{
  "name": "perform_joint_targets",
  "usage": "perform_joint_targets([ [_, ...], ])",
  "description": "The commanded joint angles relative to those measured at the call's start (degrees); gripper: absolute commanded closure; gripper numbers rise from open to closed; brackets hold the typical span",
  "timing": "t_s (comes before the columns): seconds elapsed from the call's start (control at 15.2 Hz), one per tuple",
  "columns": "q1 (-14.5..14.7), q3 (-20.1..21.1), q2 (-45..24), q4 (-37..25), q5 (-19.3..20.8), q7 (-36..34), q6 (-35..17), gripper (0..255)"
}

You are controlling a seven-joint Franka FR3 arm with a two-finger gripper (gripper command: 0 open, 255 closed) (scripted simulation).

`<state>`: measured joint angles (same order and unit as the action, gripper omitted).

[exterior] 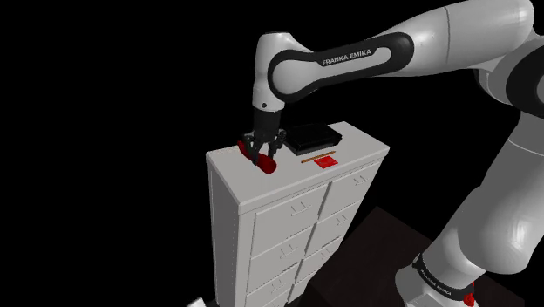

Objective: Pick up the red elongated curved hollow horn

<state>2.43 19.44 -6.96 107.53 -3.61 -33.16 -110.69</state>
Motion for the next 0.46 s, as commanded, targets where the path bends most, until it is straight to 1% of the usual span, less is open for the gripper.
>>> perform_joint_targets([
  [0.0, -0.1, 0.0, 0.5, -1.0, -0.1, 0.0, 1.6, 255],
  [0.26, -0.1, 0.0, 1.2, -3.4, -0.3, -0.1, 4.5, 255],
  [0.4, -0.1, 0.0, 1.2, -3.5, -0.3, -0.1, 4.6, 255],
])
